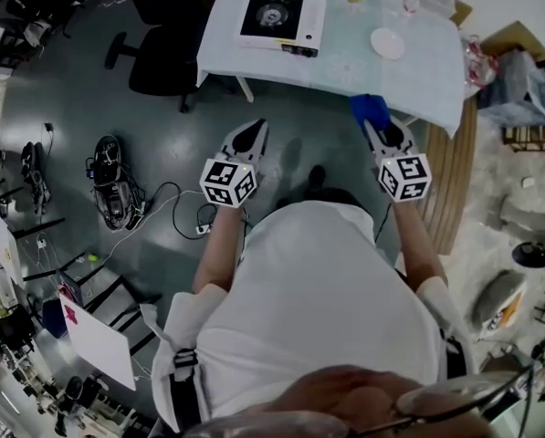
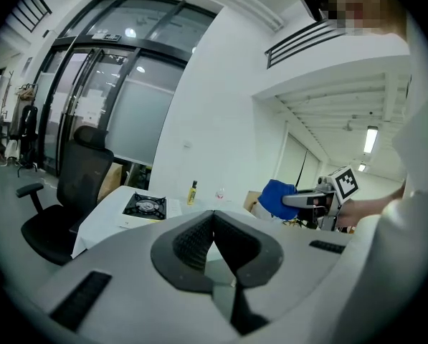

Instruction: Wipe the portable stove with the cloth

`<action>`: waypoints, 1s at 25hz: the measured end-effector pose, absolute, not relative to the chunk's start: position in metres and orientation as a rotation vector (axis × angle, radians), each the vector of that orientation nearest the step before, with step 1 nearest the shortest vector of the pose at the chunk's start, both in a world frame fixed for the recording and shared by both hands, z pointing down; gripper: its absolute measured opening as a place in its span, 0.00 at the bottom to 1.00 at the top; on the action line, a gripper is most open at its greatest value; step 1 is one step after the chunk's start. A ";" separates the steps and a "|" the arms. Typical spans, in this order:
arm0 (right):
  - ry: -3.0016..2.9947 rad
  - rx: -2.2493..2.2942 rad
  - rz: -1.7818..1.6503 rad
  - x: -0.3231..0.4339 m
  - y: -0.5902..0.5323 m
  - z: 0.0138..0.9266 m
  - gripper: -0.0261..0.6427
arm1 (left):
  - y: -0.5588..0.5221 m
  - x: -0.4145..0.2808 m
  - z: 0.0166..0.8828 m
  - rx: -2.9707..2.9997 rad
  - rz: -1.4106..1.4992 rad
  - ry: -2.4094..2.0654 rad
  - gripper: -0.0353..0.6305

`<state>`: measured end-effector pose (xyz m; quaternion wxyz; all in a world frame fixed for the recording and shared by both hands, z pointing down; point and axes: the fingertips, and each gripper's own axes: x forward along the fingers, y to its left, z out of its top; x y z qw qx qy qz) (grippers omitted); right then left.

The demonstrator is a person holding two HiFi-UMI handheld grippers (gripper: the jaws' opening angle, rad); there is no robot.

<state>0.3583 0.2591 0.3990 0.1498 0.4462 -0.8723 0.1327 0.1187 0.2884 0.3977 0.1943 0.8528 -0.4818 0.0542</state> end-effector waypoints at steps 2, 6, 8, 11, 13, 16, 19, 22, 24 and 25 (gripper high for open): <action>-2.512 1.267 0.387 0.362 0.244 0.400 0.23 | 0.278 0.121 0.399 2.374 0.158 -1.367 0.10; -2.541 1.224 0.384 0.364 0.216 0.402 0.23 | 0.260 0.127 0.403 2.352 0.171 -1.396 0.10; -2.550 1.199 0.381 0.365 0.205 0.407 0.23 | 0.252 0.131 0.406 2.336 0.163 -1.408 0.10; -2.559 1.173 0.380 0.366 0.190 0.411 0.23 | 0.242 0.139 0.408 2.323 0.148 -1.424 0.10; -2.563 1.162 0.380 0.363 0.184 0.410 0.23 | 0.237 0.140 0.408 2.319 0.142 -1.429 0.10; -2.564 1.150 0.380 0.358 0.175 0.409 0.23 | 0.229 0.137 0.407 2.313 0.140 -1.431 0.10; -2.557 1.144 0.384 0.351 0.165 0.410 0.23 | 0.215 0.132 0.406 2.316 0.138 -1.431 0.10; -2.543 1.151 0.380 0.343 0.154 0.412 0.23 | 0.200 0.125 0.404 2.338 0.137 -1.420 0.10; -2.530 1.168 0.377 0.338 0.146 0.412 0.23 | 0.189 0.119 0.405 2.348 0.141 -1.404 0.10; -2.523 1.180 0.379 0.336 0.142 0.412 0.23 | 0.183 0.116 0.406 2.351 0.142 -1.394 0.10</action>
